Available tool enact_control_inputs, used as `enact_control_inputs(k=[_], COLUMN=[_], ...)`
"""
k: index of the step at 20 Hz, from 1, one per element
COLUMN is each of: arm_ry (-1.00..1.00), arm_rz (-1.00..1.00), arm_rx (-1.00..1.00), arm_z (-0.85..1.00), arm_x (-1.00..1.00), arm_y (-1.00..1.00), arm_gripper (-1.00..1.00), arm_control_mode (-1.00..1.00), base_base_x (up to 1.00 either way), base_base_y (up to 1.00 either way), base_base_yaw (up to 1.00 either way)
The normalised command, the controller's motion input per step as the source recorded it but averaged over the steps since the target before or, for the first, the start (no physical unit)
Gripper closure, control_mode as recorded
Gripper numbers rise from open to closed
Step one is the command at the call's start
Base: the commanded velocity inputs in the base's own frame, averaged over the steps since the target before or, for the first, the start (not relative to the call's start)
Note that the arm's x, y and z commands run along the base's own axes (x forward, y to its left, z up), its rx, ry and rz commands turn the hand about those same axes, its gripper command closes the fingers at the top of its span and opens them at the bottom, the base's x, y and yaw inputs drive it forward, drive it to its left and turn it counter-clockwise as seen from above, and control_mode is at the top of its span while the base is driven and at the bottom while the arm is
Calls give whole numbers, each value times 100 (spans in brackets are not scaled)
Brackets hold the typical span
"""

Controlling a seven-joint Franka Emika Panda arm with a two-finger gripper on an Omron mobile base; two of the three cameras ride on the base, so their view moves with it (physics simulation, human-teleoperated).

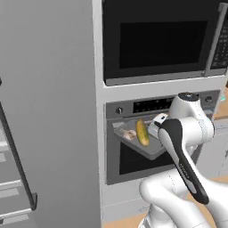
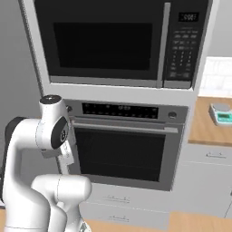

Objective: Take the meat container that has the chicken drumstick and place it on the second highest rack of the freezer. Then take the vegetable container that has the garlic and cucumber and place it on the highest rack of the freezer.

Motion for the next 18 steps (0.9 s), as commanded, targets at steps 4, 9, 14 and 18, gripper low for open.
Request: enact_control_inputs(k=[4, 9, 14, 18], arm_ry=[0, 0, 0, 0], arm_rz=[0, 0, 0, 0], arm_rx=[0, 0, 0, 0], arm_z=[0, 0, 0, 0], arm_x=[0, 0, 0, 0], arm_y=[0, 0, 0, 0], arm_gripper=[100, 100, 100, 100], arm_control_mode=[100, 100, 100, 100], base_base_x=[0, 0, 0, 3], base_base_y=[100, 100, 100, 92], base_base_yaw=[0, 0, 0, 0])
